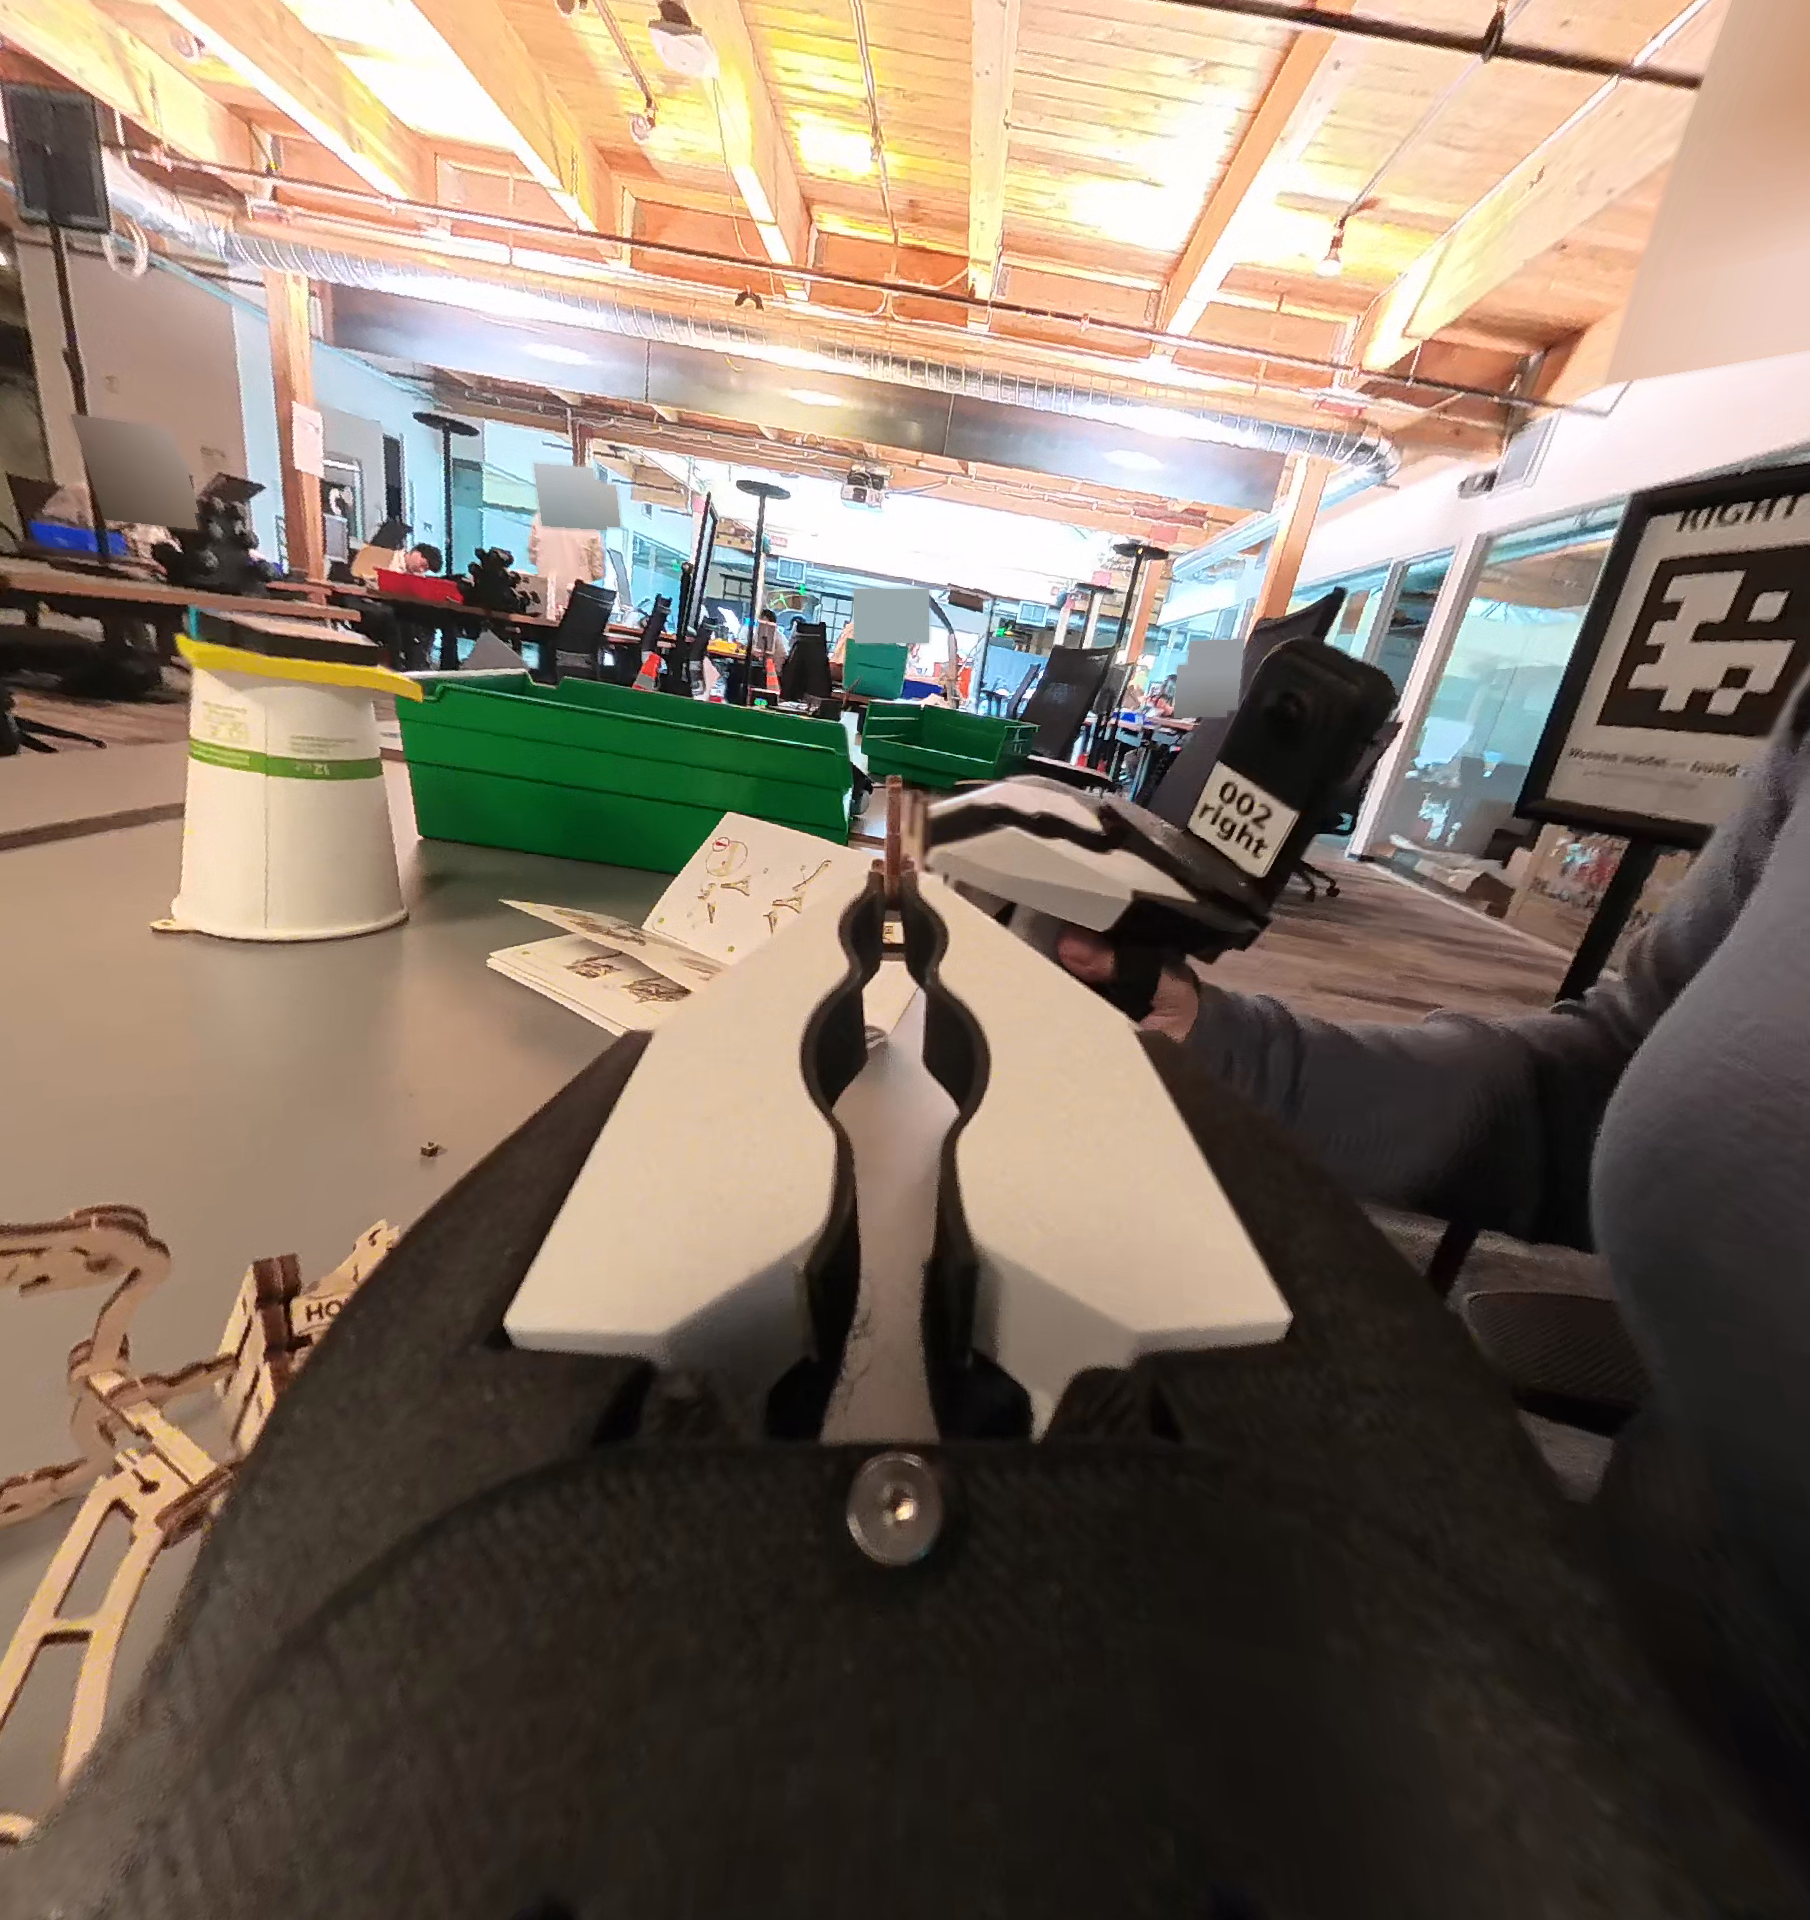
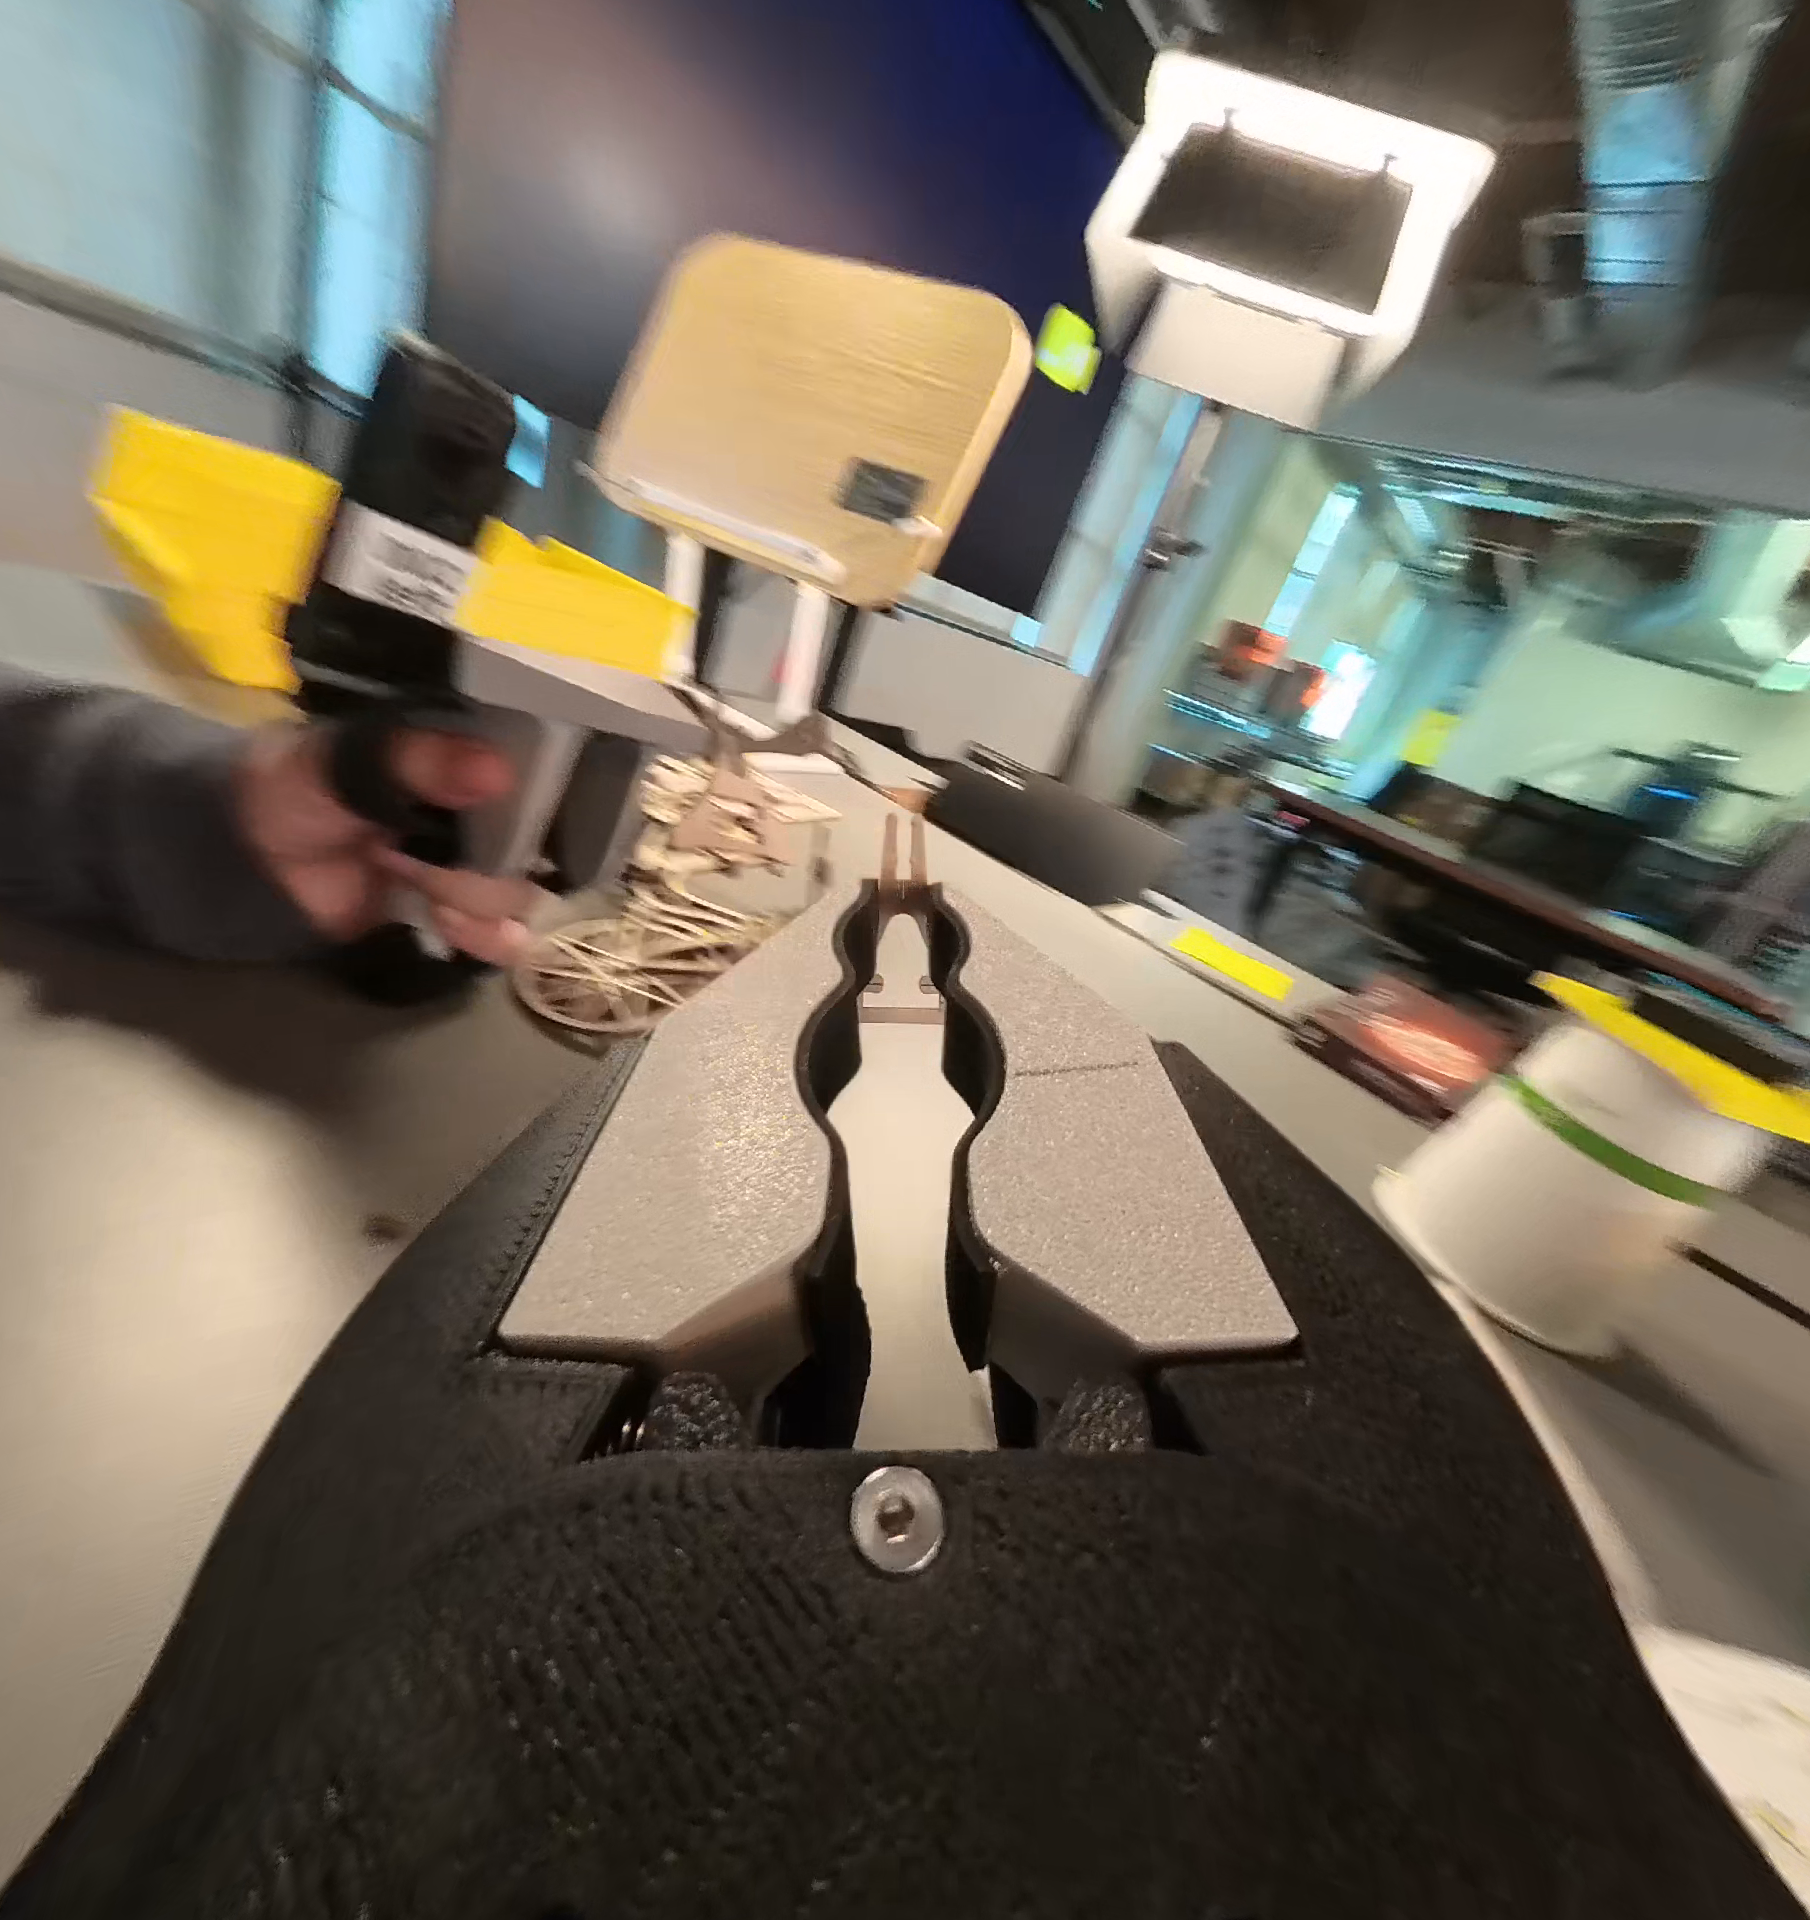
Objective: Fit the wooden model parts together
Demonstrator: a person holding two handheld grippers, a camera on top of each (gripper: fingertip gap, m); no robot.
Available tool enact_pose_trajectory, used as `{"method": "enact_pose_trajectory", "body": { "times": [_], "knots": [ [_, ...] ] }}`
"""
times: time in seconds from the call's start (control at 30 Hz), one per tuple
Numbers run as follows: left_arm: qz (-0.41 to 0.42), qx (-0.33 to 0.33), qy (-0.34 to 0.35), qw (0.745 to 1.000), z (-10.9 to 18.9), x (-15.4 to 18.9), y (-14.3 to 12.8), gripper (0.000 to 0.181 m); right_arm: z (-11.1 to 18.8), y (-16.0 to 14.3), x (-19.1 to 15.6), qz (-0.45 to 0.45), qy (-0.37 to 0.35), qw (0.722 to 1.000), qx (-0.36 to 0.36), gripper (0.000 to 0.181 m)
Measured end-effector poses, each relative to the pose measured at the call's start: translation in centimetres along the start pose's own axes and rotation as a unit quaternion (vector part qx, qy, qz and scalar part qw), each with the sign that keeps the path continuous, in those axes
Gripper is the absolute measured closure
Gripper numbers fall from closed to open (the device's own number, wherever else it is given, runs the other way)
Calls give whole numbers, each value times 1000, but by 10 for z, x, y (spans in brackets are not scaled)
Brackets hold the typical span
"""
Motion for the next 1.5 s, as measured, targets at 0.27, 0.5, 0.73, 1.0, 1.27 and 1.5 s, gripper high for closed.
{"method": "enact_pose_trajectory", "body": {
  "times": [0.27, 0.5, 0.73, 1.0, 1.27, 1.5],
  "knots": [
    [-86, -31, 28, 995, -2, 6, -1, 180, -5, -11, 3, 51, -38, 997, -44, 175],
    [-186, -52, 68, 979, -1, 9, 1, 180, -7, -18, 5, 82, -60, 992, -78, 175],
    [-302, -87, 74, 946, -9, 23, -4, 180, -6, -22, 15, 104, -103, 984, -102, 175],
    [-434, -68, 183, 879, 25, 27, 27, 180, -8, -28, 16, 125, -112, 978, -124, 174],
    [-417, -166, 306, 840, 126, 12, 33, 180, -13, -35, 10, 105, -81, 980, -146, 175],
    [-333, -184, 359, 852, 182, -2, 36, 180, -21, -37, 16, -3, -39, 989, -141, 175]
  ]
}}
Point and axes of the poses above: each gripper's, where its closed fingertips meet, z back along the fingers, y out of its top, x = y × z across the jaws, the point moved 3 cm from there along z, back along the fingers, and after that the axes turned 7 degrees about -y, right-handed, at the moved point
